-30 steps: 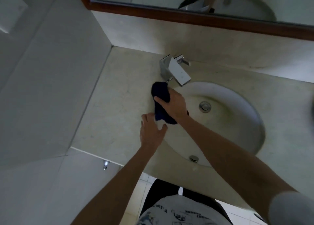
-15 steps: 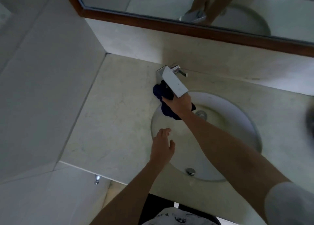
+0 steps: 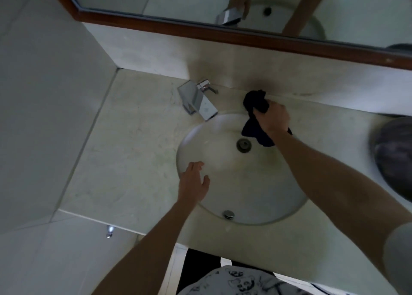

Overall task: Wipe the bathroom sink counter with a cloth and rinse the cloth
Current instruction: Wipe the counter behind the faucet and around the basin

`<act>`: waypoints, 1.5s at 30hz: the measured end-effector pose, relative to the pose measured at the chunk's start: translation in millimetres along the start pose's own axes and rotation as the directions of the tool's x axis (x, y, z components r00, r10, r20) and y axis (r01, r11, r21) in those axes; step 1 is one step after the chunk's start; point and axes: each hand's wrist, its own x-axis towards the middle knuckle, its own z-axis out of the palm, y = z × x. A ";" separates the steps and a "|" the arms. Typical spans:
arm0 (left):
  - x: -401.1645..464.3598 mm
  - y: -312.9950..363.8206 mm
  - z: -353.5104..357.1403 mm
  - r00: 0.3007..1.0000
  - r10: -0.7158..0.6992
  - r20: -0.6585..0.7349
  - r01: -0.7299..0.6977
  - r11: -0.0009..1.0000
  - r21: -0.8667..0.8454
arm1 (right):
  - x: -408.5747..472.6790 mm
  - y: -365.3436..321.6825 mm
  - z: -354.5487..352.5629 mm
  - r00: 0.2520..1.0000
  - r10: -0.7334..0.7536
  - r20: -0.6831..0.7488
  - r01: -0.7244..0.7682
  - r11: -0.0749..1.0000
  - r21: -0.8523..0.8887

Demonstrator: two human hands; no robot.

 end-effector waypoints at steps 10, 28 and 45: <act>-5.5 14.2 10.5 0.998 -0.049 -0.039 0.053 0.995 0.090 | -34.9 126.0 -80.7 0.987 0.143 0.069 -0.138 0.988 -0.074; -46.4 39.4 51.5 0.991 0.098 -0.091 -0.078 0.978 0.196 | -54.1 189.5 -69.0 0.870 -0.478 0.122 0.484 0.874 -0.033; -51.5 21.0 16.5 0.962 0.232 -0.141 -0.223 0.972 0.079 | -276.2 130.7 14.3 0.974 -0.186 -0.127 0.204 0.968 0.146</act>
